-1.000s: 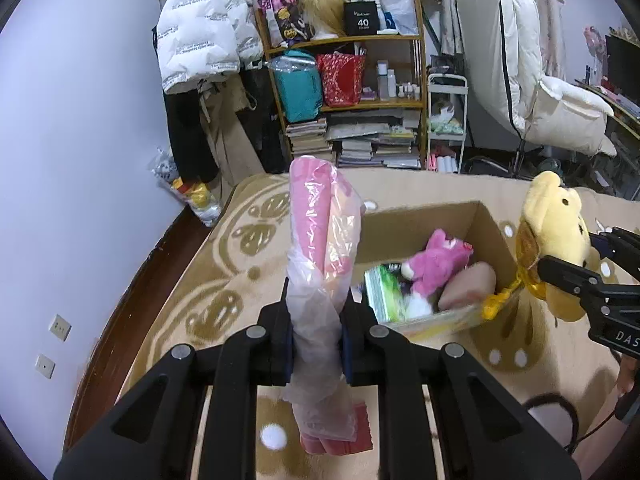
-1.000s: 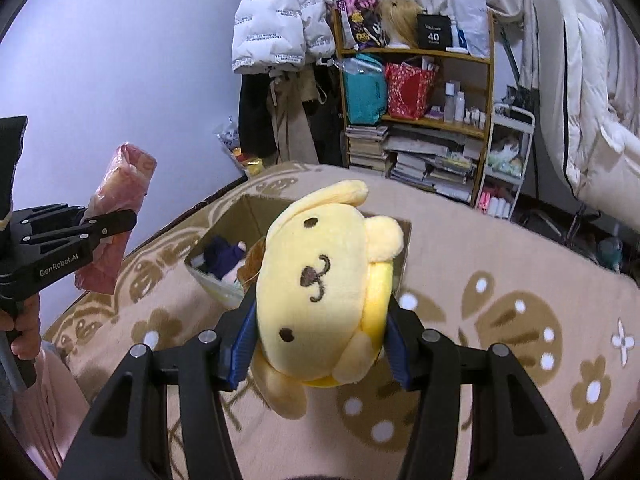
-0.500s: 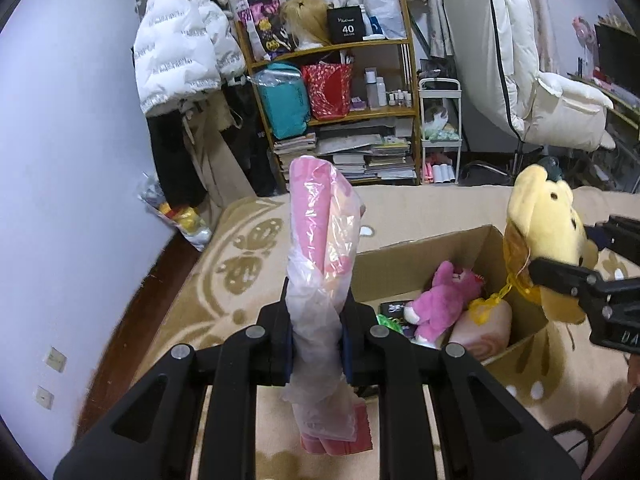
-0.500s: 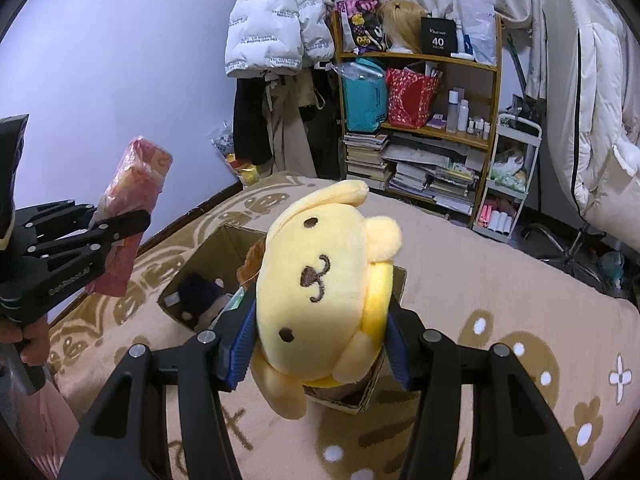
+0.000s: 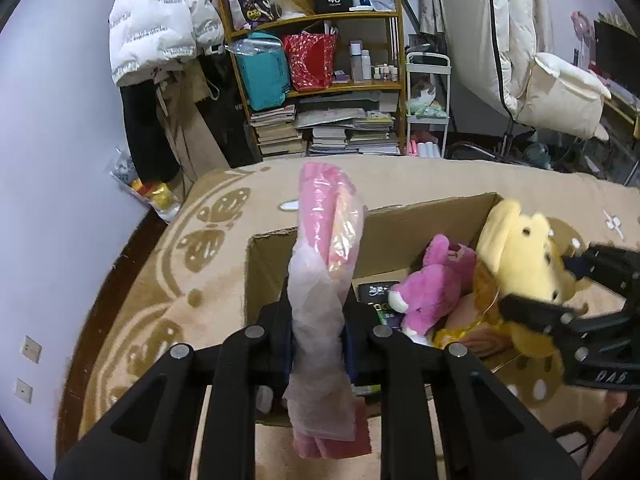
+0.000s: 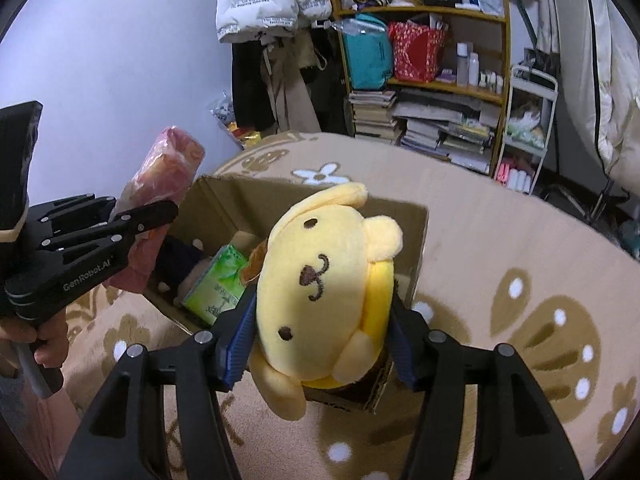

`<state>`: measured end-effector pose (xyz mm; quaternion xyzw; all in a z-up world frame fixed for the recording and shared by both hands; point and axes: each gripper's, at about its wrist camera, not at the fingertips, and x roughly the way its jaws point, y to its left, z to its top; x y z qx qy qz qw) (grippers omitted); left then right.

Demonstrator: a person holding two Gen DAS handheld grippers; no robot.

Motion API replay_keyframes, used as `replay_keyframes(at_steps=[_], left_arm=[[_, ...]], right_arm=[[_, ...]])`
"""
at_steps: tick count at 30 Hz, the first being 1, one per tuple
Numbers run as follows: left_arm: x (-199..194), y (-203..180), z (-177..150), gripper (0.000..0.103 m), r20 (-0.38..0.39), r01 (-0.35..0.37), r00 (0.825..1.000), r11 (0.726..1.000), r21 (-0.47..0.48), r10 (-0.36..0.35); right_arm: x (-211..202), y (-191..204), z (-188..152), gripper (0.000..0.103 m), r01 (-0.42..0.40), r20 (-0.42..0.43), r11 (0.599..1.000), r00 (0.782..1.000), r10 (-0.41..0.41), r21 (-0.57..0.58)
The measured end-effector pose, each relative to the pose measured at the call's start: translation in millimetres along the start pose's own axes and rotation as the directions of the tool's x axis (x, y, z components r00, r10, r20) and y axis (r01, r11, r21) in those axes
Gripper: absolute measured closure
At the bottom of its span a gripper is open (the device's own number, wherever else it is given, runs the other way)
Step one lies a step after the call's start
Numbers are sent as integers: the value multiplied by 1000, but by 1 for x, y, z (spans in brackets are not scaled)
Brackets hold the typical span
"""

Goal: Organize soft objects
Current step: 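Open both tools to release the pink packet and yellow bear into the box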

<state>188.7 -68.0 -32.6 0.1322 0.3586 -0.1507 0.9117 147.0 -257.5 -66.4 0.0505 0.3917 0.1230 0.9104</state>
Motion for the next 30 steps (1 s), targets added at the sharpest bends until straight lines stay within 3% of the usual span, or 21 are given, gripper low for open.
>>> replay_keyframes(at_steps=[8, 13, 15, 18, 23, 26, 30], left_arm=[[8, -1, -1, 78, -24, 17, 1000, 1000, -24, -18], [14, 3, -2, 76, -78, -8, 997, 999, -43, 4], [13, 6, -4, 70, -82, -11, 997, 998, -54, 6], [10, 10, -5, 51, -87, -14, 996, 997, -72, 8], [-3, 15, -7, 46, -71, -49, 997, 996, -78, 43], [-10, 18, -8, 34, -77, -53, 996, 995, -86, 47], [-27, 22, -11, 29, -71, -69, 996, 993, -100, 62]], right_arm=[[11, -4, -10, 39, -21, -9, 999, 1000, 21, 35], [9, -7, -8, 31, -27, 0, 999, 1000, 27, 44], [9, -7, -8, 29, -28, -4, 999, 1000, 28, 43], [6, -6, -9, 26, -25, -5, 999, 1000, 25, 38], [-1, -3, -10, 15, -25, 0, 999, 1000, 25, 37], [-10, 0, -9, 10, -12, 8, 999, 1000, 12, 35], [-21, 0, -6, 2, -4, 17, 999, 1000, 4, 41]])
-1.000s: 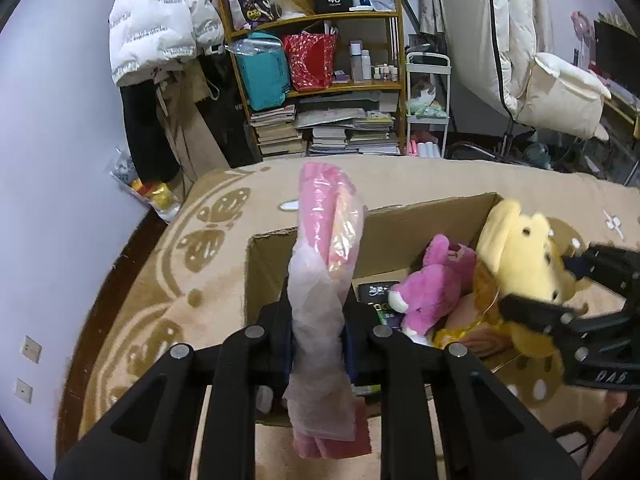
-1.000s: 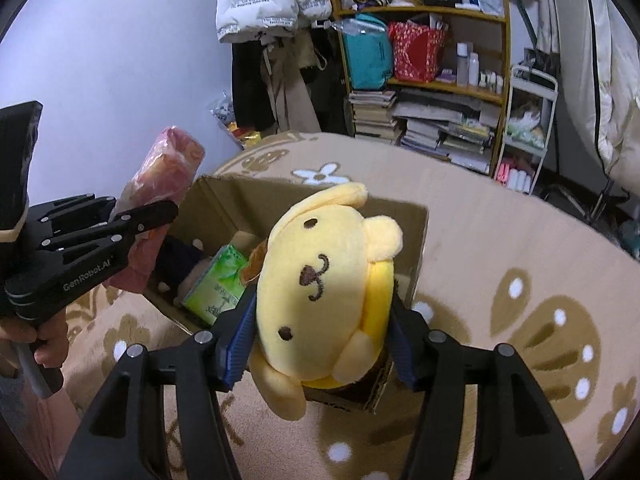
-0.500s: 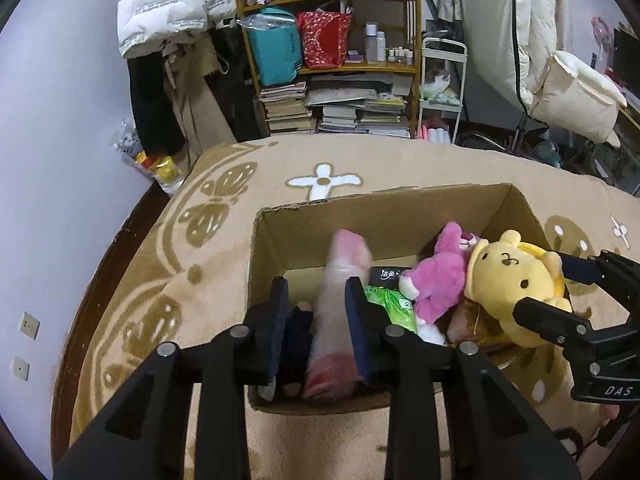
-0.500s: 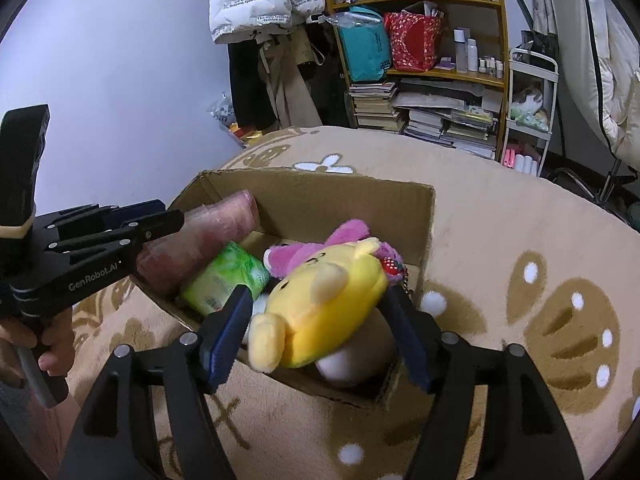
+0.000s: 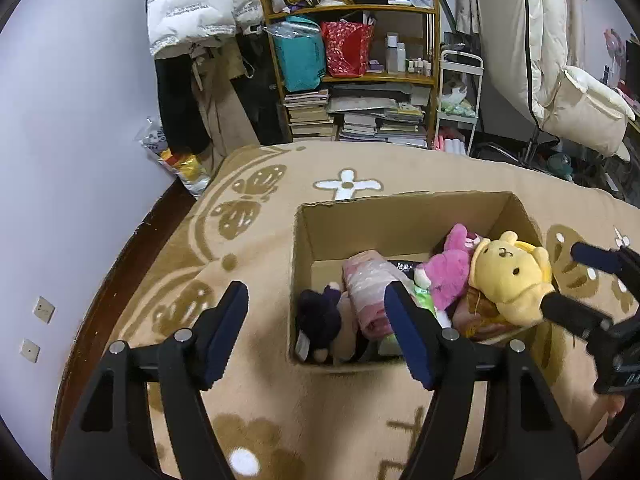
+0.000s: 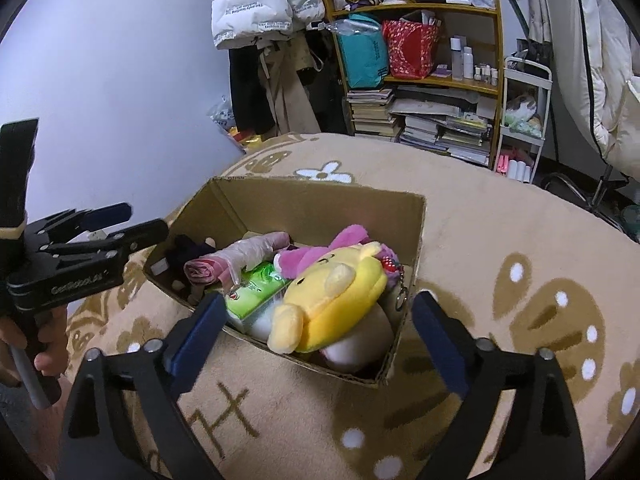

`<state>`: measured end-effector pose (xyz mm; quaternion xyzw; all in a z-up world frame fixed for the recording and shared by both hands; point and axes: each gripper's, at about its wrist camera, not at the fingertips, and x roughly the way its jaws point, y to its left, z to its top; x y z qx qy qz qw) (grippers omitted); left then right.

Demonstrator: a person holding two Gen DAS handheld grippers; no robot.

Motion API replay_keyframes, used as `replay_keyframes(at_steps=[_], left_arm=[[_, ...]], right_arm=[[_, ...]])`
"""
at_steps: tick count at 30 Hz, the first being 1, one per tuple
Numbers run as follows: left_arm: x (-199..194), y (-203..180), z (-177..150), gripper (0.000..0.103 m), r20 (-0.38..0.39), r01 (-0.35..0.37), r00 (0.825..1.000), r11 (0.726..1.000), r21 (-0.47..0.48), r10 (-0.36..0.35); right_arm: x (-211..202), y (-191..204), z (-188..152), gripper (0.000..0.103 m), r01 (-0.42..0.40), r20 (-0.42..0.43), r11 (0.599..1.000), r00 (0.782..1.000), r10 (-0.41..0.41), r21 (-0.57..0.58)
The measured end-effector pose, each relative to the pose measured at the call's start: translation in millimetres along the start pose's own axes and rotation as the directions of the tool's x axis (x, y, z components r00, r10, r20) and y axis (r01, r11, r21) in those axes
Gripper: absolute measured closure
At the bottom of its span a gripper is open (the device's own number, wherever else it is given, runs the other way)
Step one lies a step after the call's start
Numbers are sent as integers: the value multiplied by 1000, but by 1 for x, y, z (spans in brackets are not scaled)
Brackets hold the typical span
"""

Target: Organize soft objects

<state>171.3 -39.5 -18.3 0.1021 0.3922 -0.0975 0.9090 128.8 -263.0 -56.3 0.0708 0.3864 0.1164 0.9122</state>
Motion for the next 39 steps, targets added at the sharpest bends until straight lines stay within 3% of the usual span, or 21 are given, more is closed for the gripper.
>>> replay_keyframes(at_steps=[18, 31, 39], left_arm=[[-88, 17, -29, 5, 65, -41, 997, 997, -70, 46], [-145, 34, -58, 3, 151, -30, 987, 994, -102, 45], [-166, 34, -82, 3, 217, -88, 970, 991, -106, 109]], right_arm=[[-73, 18, -1, 0, 18, 105, 1000, 994, -19, 6], [-132, 24, -23, 0, 45, 184, 999, 982, -44, 4], [-156, 24, -42, 0, 73, 256, 997, 964, -70, -3]])
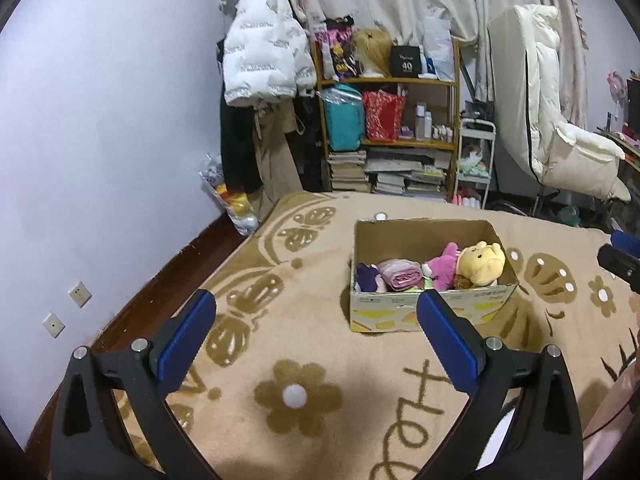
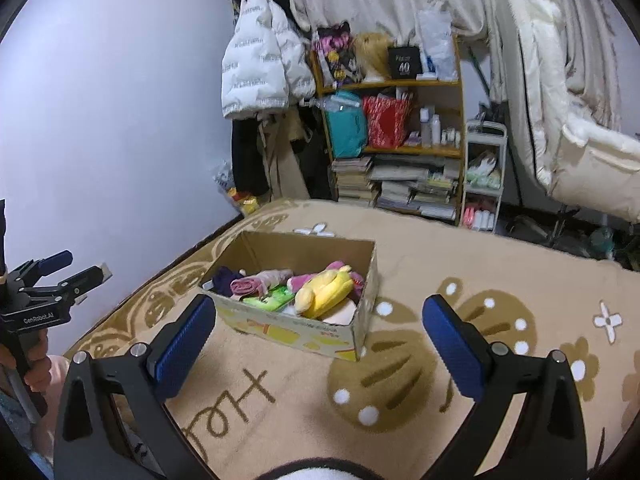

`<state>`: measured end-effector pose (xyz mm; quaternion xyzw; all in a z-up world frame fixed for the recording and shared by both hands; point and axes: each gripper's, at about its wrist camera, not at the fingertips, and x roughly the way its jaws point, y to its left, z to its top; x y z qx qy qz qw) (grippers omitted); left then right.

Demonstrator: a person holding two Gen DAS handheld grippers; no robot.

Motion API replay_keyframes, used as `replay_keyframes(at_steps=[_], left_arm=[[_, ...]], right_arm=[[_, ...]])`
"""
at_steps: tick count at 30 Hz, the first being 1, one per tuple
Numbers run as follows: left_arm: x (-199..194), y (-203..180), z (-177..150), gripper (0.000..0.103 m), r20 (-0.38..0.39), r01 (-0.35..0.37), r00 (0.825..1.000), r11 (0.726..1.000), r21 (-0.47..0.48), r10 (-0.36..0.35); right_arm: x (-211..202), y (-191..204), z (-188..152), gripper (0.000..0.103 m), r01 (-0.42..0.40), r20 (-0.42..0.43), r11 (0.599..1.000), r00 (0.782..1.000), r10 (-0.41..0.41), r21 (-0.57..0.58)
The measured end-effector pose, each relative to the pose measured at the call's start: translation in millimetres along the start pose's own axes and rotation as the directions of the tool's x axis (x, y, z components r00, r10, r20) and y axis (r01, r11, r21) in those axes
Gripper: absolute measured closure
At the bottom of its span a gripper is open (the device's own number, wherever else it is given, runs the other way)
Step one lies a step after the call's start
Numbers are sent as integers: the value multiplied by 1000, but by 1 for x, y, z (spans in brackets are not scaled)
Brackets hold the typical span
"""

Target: Organize soft objects

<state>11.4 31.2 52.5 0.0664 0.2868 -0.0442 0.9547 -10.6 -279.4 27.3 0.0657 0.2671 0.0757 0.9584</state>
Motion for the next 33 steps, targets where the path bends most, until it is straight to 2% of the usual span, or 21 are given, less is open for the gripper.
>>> replay_keyframes(at_steps=[7, 10, 13, 17, 33], left_arm=[[-6, 12, -14, 3, 61, -27, 998, 999, -35, 29], [-3, 16, -16, 3, 63, -27, 998, 998, -49, 30], [-3, 20, -18, 3, 91, -60, 994, 996, -70, 67], [2, 24, -20, 3, 79, -26, 996, 996, -88, 33], [24, 8, -24, 3, 25, -16, 1000, 999, -29, 17]], right_arm=[[-3, -3, -17, 0, -9, 28, 1000, 1000, 9, 0], [0, -5, -27, 0, 3, 40, 1000, 999, -3, -4], [2, -6, -34, 0, 18, 54, 1000, 998, -17, -13], [6, -10, -38, 0, 12, 51, 1000, 999, -12, 1], [25, -25, -46, 0, 28, 7, 998, 1000, -28, 58]])
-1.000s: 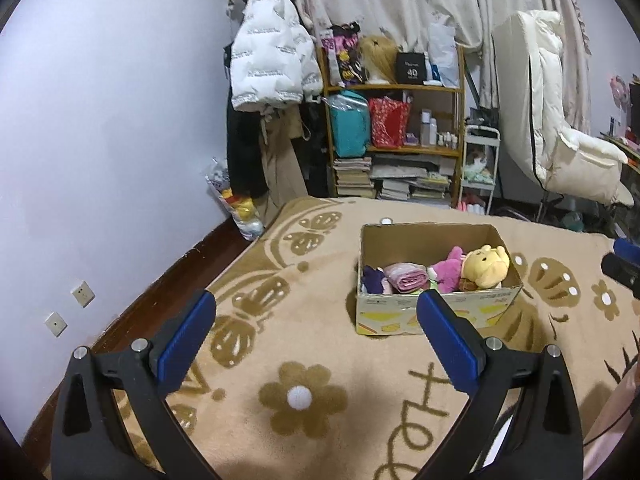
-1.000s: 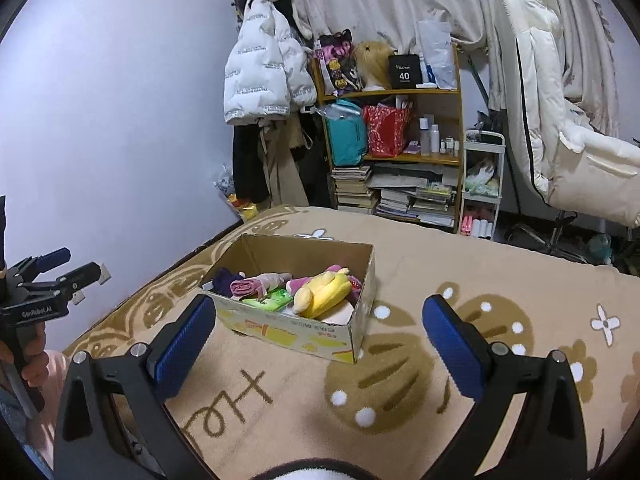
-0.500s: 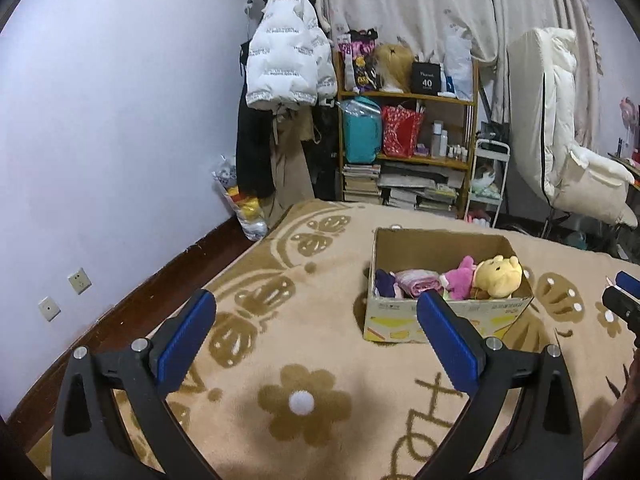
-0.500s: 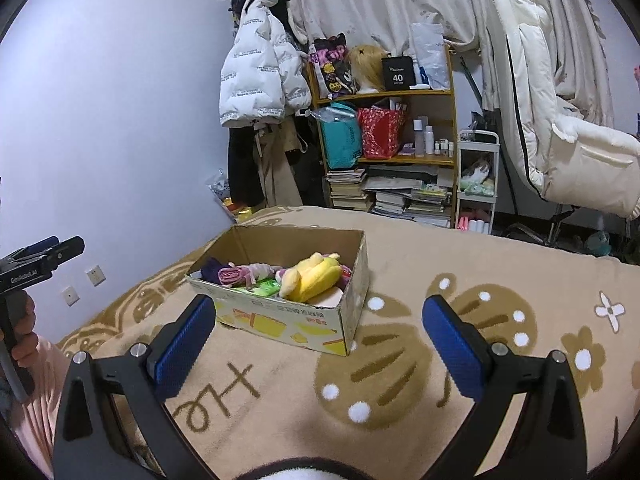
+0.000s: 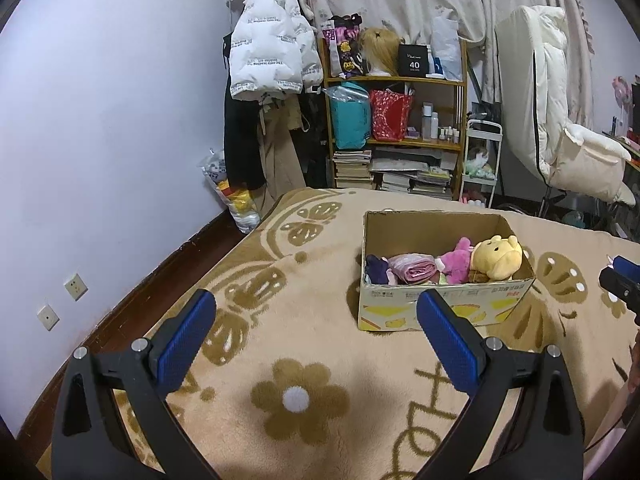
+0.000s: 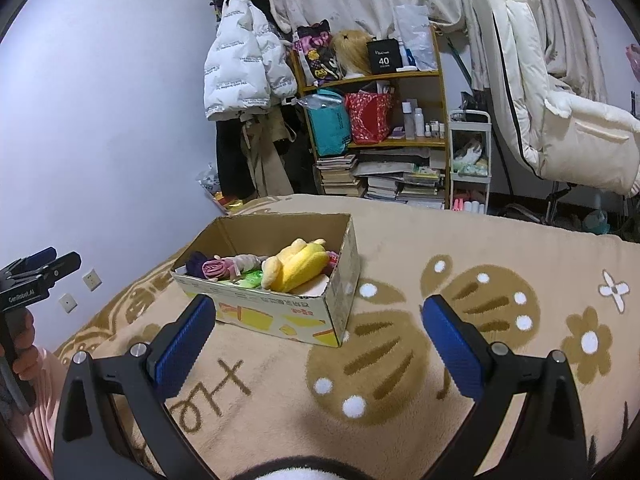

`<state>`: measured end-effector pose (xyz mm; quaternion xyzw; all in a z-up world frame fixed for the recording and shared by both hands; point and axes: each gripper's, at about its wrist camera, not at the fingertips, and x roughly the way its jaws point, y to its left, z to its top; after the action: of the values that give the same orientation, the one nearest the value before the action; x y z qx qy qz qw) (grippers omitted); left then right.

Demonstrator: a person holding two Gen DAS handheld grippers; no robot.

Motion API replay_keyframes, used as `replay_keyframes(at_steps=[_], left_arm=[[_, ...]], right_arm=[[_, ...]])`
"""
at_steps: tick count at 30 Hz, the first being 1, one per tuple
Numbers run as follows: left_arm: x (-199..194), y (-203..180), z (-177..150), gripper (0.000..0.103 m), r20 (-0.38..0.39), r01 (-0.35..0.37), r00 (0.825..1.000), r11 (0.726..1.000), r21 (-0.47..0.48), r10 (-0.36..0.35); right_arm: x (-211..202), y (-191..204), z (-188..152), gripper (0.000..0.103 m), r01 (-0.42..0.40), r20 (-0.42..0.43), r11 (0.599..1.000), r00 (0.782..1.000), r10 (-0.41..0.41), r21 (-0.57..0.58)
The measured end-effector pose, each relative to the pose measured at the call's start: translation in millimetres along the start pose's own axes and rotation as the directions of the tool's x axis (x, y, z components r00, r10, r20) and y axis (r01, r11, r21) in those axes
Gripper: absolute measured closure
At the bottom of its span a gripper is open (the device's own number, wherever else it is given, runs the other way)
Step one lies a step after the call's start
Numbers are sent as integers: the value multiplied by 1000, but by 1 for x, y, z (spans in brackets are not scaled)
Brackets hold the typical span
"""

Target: Organize soft objects

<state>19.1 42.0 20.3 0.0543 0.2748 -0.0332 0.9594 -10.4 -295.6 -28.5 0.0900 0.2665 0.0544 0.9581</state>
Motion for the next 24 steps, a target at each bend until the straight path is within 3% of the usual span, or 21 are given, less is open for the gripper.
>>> replay_keyframes(at_steps=[24], left_arm=[[9, -7, -2, 3, -35, 2, 999, 1000, 13, -2]], right_arm=[[8, -2, -8, 0, 5, -6, 1000, 1000, -5, -4]])
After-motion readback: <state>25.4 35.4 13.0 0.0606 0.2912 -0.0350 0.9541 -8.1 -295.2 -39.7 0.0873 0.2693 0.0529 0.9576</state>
